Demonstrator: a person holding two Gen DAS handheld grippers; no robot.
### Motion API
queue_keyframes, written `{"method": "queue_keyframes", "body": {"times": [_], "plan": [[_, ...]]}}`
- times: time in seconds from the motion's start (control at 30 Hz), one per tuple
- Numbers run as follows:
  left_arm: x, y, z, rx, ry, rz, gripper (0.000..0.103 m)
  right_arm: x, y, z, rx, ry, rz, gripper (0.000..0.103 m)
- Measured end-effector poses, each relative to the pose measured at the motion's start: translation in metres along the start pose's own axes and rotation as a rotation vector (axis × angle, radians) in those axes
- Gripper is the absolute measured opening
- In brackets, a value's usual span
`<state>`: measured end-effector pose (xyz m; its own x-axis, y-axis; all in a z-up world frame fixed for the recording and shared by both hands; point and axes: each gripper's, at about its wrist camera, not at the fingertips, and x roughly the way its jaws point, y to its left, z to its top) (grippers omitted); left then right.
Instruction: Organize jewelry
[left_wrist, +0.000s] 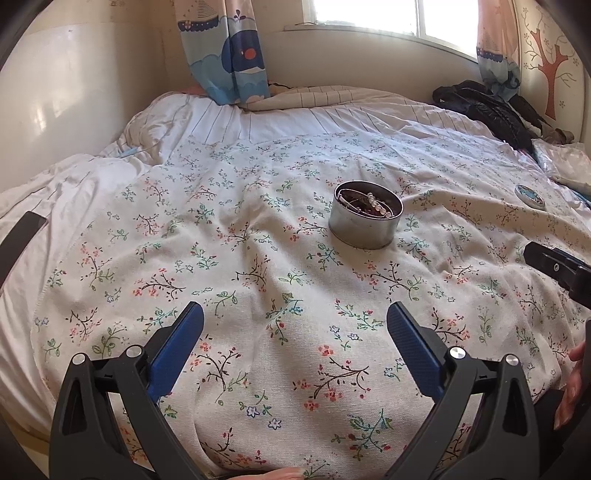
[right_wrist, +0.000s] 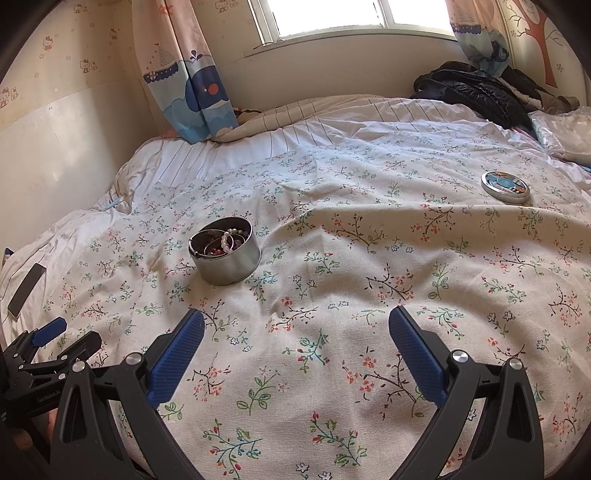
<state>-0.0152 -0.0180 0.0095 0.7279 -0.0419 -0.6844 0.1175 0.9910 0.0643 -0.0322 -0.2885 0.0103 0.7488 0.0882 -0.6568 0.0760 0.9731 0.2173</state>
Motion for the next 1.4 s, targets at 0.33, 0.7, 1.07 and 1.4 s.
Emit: {"method": "queue_keyframes", "body": {"times": [0.33,0.7,1.07,1.4], "plan": [[0.002,0.002,0.000,0.002,0.013,0.016,0.096,0.000,0.000,0.000,0.001,0.000,0.000,0.096],[0.003,0.000,0.003,0.021,0.021,0.052,0.096,0.000,-0.001,0.000,0.000,0.001,0.000,0.096],[-0.006,0.009,0.001,-0.005,-0.039,0.052,0.095,0.004,0.002,-0.001,0.009,0.015,-0.009,0.096],[-0.001,-0.001,-0.003,0.034,-0.003,0.066,0.095,0.004,0.004,-0.002,0.008,0.011,-0.022,0.096]]}}
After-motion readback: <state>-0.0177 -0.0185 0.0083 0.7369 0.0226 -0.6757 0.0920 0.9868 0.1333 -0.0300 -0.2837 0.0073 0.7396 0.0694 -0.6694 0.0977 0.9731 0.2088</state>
